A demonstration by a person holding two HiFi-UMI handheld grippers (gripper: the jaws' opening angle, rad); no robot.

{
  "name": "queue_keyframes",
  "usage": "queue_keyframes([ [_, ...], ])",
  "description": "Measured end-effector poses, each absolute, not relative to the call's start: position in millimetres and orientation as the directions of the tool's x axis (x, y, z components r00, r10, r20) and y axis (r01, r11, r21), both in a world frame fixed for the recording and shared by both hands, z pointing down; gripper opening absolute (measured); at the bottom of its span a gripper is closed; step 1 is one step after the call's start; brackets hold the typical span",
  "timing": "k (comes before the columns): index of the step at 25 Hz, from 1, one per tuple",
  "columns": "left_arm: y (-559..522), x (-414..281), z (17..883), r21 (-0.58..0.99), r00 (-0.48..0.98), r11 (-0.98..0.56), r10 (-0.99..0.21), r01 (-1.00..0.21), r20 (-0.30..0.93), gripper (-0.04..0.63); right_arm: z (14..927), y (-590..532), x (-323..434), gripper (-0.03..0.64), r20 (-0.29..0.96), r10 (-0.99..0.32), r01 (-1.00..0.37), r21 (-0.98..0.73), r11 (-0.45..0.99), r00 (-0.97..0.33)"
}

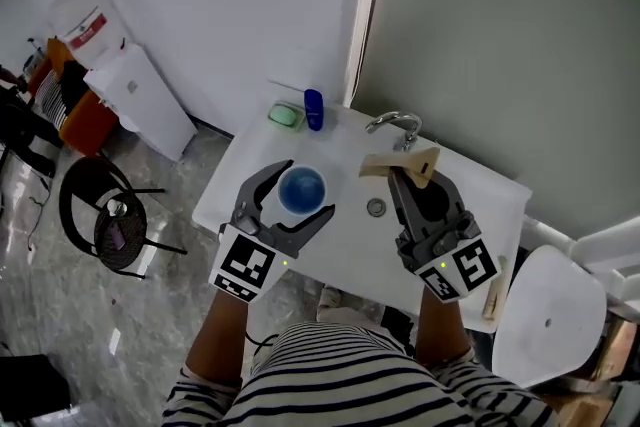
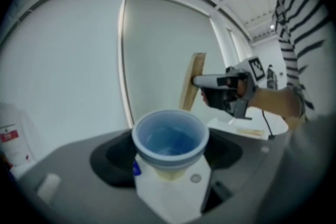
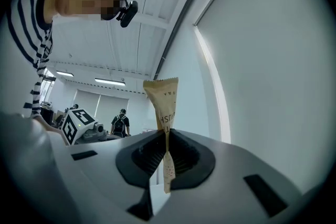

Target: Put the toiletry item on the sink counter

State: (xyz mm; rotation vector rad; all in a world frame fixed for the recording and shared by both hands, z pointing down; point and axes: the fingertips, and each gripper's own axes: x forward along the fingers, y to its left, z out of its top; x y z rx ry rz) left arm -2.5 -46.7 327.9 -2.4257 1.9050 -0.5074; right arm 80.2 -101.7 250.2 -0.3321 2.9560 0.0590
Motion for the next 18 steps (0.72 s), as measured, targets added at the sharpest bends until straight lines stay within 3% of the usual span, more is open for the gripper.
queue_keyframes([
  [18,-184.9,-29.1,376.8,-0.109,0.577,-0.627,-0.761,-0.771,0.296,0.376,254.3,-160.3,62.3,0.02,-0.119,-0.607,-0.616,0.053,0.786,-0.786],
])
